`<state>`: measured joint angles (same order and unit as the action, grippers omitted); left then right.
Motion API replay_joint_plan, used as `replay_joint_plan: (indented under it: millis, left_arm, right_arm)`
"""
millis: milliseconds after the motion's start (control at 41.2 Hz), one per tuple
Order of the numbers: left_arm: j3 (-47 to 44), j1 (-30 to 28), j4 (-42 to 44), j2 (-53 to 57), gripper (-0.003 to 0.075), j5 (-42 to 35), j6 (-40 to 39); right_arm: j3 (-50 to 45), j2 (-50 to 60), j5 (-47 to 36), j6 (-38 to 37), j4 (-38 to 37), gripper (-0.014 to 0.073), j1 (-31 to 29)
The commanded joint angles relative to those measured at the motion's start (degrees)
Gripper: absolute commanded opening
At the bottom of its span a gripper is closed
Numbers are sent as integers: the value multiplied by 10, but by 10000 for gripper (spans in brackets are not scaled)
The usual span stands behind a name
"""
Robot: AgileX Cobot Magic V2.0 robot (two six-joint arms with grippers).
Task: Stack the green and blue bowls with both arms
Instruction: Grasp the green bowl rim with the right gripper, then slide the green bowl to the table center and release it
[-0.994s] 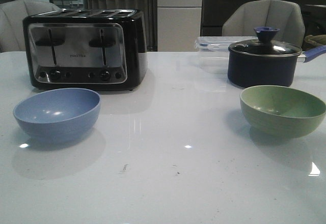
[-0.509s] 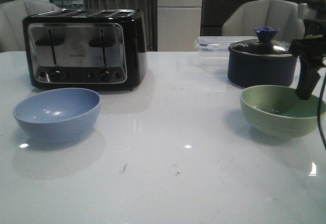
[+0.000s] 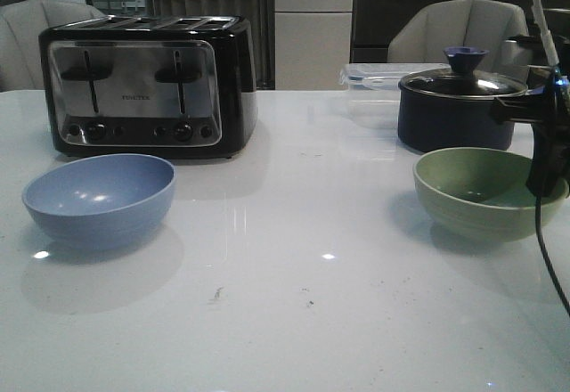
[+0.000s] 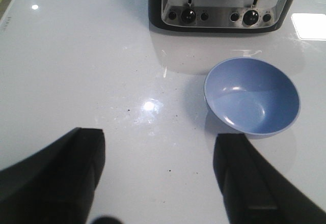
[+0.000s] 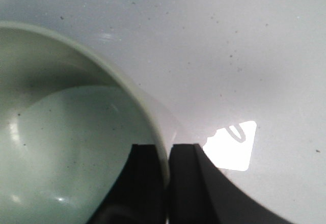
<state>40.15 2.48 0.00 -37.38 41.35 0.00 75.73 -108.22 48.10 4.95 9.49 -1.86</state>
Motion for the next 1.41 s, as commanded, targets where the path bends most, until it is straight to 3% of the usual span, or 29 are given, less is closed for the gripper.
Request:
replay_joint_plan:
  millis: [0, 267, 485, 873, 945, 1188, 1382]
  left_arm:
    - [16, 1, 0, -2, 517, -39, 0]
    - [16, 1, 0, -2, 517, -41, 0]
    - [16, 1, 0, -2, 517, -42, 0]
    - [16, 1, 0, -2, 517, -42, 0]
    - [16, 1, 0, -2, 517, -42, 0]
    - [16, 1, 0, -2, 517, -43, 0]
    - [16, 1, 0, -2, 517, -43, 0]
  right_arm:
    - [20, 52, -7, 9, 1, 57, 2]
    - [24, 130, 17, 36, 0, 57, 115]
    - [22, 124, 19, 35, 0, 57, 221]
    - [22, 47, -24, 25, 23, 64, 247]
    - [22, 37, -27, 25, 24, 111, 247]
    - [22, 28, -44, 25, 24, 397, 247]
    - [22, 79, -76, 26, 24, 426, 247]
